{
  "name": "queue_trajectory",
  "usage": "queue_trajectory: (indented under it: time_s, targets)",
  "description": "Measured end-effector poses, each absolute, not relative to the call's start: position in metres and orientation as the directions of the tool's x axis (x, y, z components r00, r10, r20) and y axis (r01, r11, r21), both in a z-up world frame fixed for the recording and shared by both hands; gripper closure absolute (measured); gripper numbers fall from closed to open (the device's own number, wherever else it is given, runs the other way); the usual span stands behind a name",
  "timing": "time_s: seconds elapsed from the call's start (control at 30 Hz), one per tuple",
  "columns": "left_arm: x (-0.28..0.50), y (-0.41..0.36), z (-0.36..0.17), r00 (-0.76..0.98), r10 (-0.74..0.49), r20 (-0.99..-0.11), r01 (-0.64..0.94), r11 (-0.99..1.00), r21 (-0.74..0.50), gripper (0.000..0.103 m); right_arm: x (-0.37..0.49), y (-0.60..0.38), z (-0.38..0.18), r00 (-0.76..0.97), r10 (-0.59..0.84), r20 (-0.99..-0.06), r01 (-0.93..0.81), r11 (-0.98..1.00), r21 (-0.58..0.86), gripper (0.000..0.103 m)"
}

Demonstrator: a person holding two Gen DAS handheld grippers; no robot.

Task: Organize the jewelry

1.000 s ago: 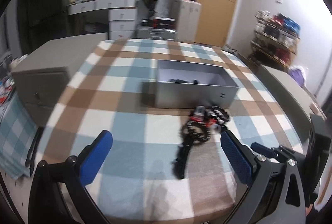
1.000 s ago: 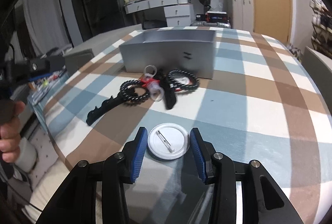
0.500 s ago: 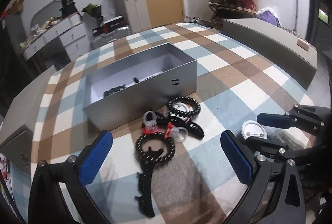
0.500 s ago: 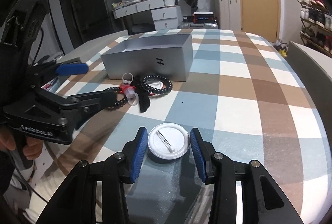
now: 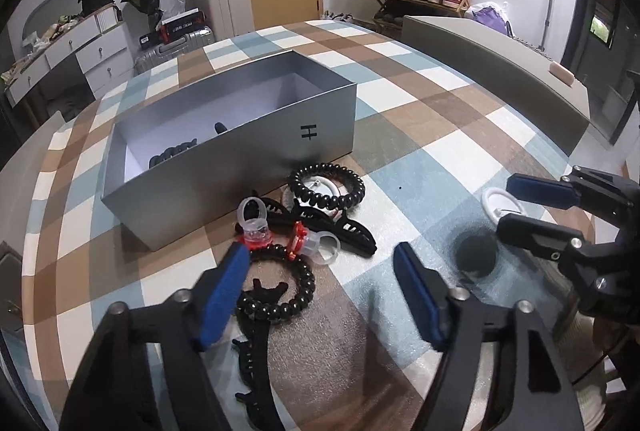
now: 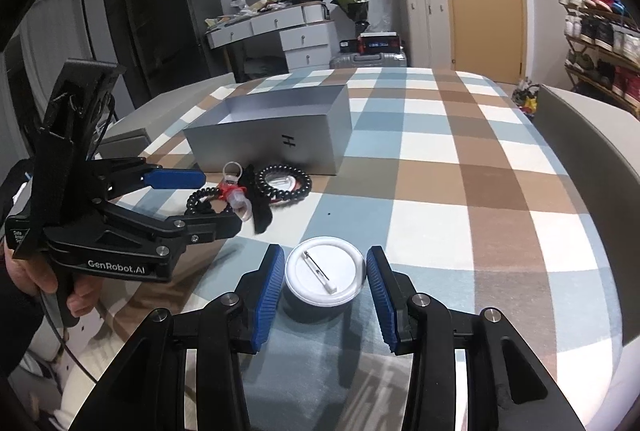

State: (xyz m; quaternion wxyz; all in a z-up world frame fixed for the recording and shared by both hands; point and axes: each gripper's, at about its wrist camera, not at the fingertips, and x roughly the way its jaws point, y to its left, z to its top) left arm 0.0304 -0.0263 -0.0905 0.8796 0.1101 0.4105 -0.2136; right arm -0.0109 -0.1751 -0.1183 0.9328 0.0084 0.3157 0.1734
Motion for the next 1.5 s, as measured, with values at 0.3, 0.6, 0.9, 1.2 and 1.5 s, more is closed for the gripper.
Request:
queue_trajectory:
  time_s: [0.3, 0.6, 0.9, 1.2, 1.5]
  targets:
    - [0.036, -0.026, -0.094, 0.54, -0.323, -0.777, 0.486, 0.873, -0.025, 0.065, -0.015, -0.175, -0.117, 0.744, 0.322, -0.586, -0.317, 0.941, 0.115, 0.062]
    - [0.041, -0.023, -0.099, 0.537, -0.307, -0.786, 0.481, 0.877, -0.014, 0.088, -0.014, -0.174, -0.115, 0.744, 0.329, -0.582, -0.322, 0.939, 0.119, 0.061]
    - [0.037, -0.023, -0.099, 0.548, -0.298, -0.781, 0.483, 0.876, 0.005, 0.097, -0.015, -0.174, -0.115, 0.737, 0.335, -0.587, -0.321, 0.938, 0.132, 0.061]
    - [0.028, -0.019, -0.089, 0.583, -0.303, -0.754, 0.469, 0.883, 0.008, 0.097, -0.018, -0.173, -0.109, 0.742, 0.347, -0.573, -0.329, 0.934, 0.14, 0.061]
    - [0.006, -0.002, -0.056, 0.688, -0.297, -0.662, 0.382, 0.924, -0.017, 0.097, -0.007, -0.179, -0.089, 0.728, 0.441, -0.526, -0.371, 0.897, 0.239, 0.061]
